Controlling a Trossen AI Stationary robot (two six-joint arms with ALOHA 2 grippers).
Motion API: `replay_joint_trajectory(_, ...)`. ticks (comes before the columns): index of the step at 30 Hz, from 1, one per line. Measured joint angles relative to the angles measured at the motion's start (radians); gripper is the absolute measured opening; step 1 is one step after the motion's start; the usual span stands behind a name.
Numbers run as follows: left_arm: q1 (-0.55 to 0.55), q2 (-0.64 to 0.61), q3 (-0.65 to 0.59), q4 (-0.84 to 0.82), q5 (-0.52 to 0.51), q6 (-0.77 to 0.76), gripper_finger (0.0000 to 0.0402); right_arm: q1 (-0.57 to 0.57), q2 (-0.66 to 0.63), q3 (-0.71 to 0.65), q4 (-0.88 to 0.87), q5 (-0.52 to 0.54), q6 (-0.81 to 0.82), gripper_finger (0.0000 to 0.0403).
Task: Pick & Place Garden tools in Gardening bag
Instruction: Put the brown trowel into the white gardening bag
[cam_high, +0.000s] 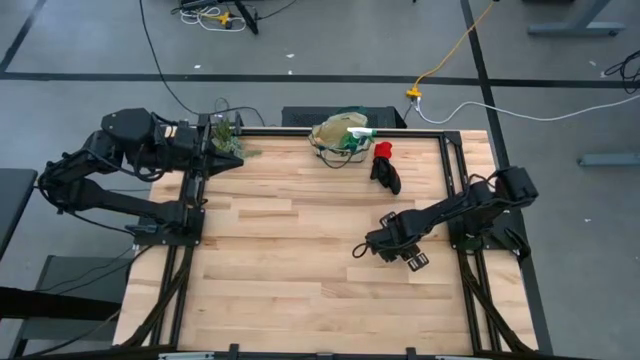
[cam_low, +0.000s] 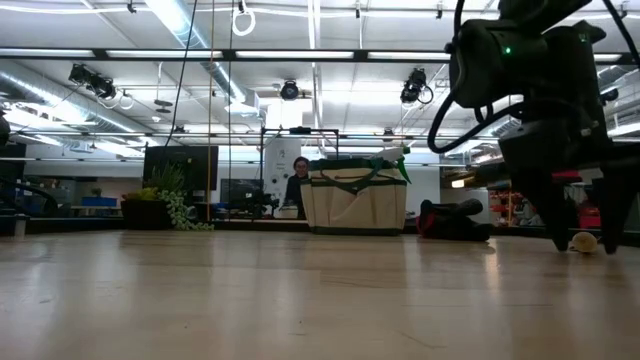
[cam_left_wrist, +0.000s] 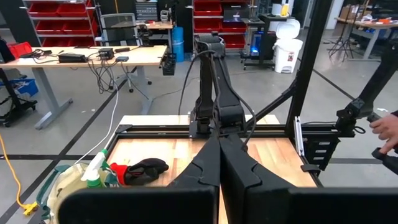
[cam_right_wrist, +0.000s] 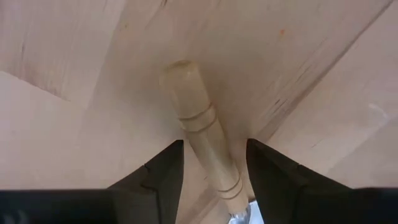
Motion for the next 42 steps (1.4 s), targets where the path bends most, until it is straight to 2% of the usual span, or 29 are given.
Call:
replay_joint_trajectory(9,0.0,0.0,0.0,-0.001,0.0,0.0,0.0003,0.0,0.007,0.0,0.001,-0.005,-0.002,0.0166)
replay_joint_trajectory(25,0.0,0.0,0.0,-0.001,0.0,0.0,0.0003,0.0,0.007,0.0,0.003,-0.012,-0.034,0.0057)
replay_joint_trajectory(42,0.0,0.0,0.0,0.0,0.0,-0.007,0.0003,0.0,0.006,0.0,0.011,-0.012,-0.037,0.0053)
